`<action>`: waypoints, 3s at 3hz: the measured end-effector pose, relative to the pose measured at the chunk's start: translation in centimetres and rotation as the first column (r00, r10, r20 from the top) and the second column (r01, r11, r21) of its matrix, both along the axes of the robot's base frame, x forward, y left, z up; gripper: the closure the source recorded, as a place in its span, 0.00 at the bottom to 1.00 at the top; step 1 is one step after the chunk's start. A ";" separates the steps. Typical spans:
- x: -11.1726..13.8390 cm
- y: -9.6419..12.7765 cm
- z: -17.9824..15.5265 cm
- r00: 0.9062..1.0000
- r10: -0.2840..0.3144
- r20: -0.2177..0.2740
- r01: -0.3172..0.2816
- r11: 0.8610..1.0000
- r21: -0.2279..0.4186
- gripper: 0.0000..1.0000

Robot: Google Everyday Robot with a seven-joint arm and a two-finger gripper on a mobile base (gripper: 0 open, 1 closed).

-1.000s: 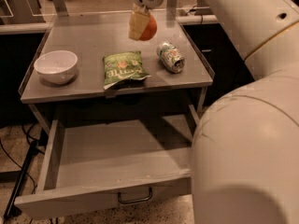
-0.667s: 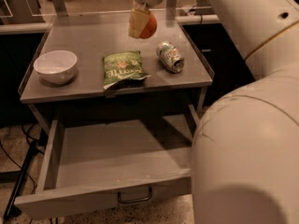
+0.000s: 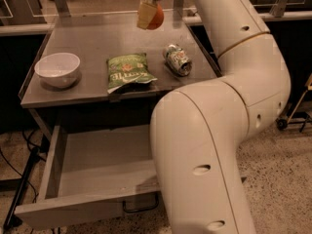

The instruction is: Pick orange from top drawer and place on counter

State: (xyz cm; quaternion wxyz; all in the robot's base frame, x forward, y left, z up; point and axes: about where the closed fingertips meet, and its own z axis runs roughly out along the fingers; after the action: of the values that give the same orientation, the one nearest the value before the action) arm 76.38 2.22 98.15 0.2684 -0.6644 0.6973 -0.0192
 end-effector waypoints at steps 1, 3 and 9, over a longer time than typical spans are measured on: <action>0.6 0.2 -0.7 1.000 -0.005 -0.004 0.005 1.000 0.009 1.00; 2.5 0.2 -3.2 1.000 0.003 -0.012 -0.002 1.000 0.019 1.00; 3.2 0.1 -8.7 0.994 0.041 -0.100 -0.038 0.999 0.032 1.00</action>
Offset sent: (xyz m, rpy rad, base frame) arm 0.0770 -0.0161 -0.0034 0.0243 0.0566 -0.0015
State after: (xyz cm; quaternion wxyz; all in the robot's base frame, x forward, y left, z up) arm 79.60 2.35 89.47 0.2432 -0.6739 0.6970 0.0301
